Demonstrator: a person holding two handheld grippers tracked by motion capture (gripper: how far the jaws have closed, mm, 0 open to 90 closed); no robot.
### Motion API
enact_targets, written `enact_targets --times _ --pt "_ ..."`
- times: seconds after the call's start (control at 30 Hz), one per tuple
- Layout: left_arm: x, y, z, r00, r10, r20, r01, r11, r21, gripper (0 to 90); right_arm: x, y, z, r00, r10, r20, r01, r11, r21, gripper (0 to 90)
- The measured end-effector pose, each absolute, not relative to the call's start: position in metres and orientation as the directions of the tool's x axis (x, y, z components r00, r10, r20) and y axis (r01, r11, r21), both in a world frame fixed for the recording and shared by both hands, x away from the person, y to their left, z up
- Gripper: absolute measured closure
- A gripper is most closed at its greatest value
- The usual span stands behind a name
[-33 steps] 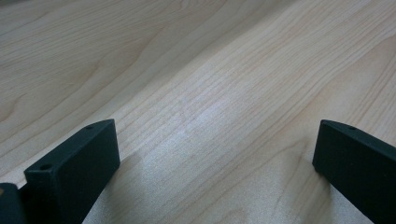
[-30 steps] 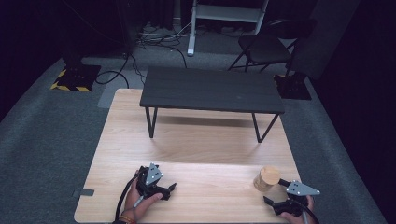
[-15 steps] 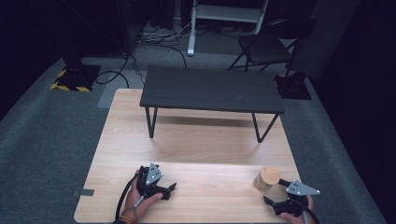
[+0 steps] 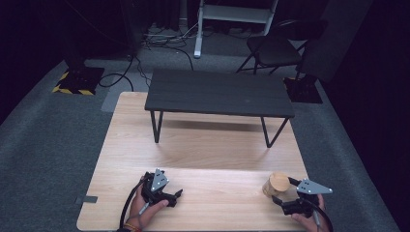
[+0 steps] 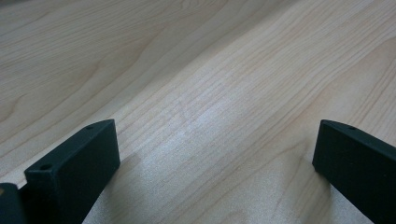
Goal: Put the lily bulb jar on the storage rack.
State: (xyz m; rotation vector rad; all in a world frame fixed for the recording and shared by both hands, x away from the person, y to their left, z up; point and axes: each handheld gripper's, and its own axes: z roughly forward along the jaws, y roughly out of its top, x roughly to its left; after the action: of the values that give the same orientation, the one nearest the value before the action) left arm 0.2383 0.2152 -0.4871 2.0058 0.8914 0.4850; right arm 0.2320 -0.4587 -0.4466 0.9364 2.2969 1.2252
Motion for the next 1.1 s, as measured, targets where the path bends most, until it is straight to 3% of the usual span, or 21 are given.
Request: enact_targets --times 0.4,0.57,0.6,0.63,1.1 --pt "0.238 0.215 -0.487 0.669 0.743 0.004 0.407 -0.371 0.835 0.5 0.253 -0.445 -0.443 -0.708 0.706 0.006 0.403 0.397 0.824 0.9" --pt "0.238 0.215 -0.487 0.669 0.743 0.004 0.407 -0.371 0.835 0.5 0.256 -0.444 -0.447 -0.720 0.694 0.000 0.395 0.410 0.822 14.0" --pt "0.238 0.215 -0.487 0.669 0.743 0.004 0.407 -0.371 0.835 0.5 0.256 -0.445 -0.449 -0.721 0.693 0.009 0.391 0.397 0.830 22.6" --pt "0.238 0.215 -0.487 0.669 0.743 0.004 0.407 -0.371 0.835 0.5 0.255 -0.445 -0.450 -0.724 0.689 0.005 0.384 0.397 0.833 24.3" --pt "0.238 0.215 -0.487 0.669 0.743 0.004 0.407 -0.371 0.835 0.5 0.256 -0.435 -0.440 -0.701 0.713 -0.009 0.407 0.411 0.816 24.8"
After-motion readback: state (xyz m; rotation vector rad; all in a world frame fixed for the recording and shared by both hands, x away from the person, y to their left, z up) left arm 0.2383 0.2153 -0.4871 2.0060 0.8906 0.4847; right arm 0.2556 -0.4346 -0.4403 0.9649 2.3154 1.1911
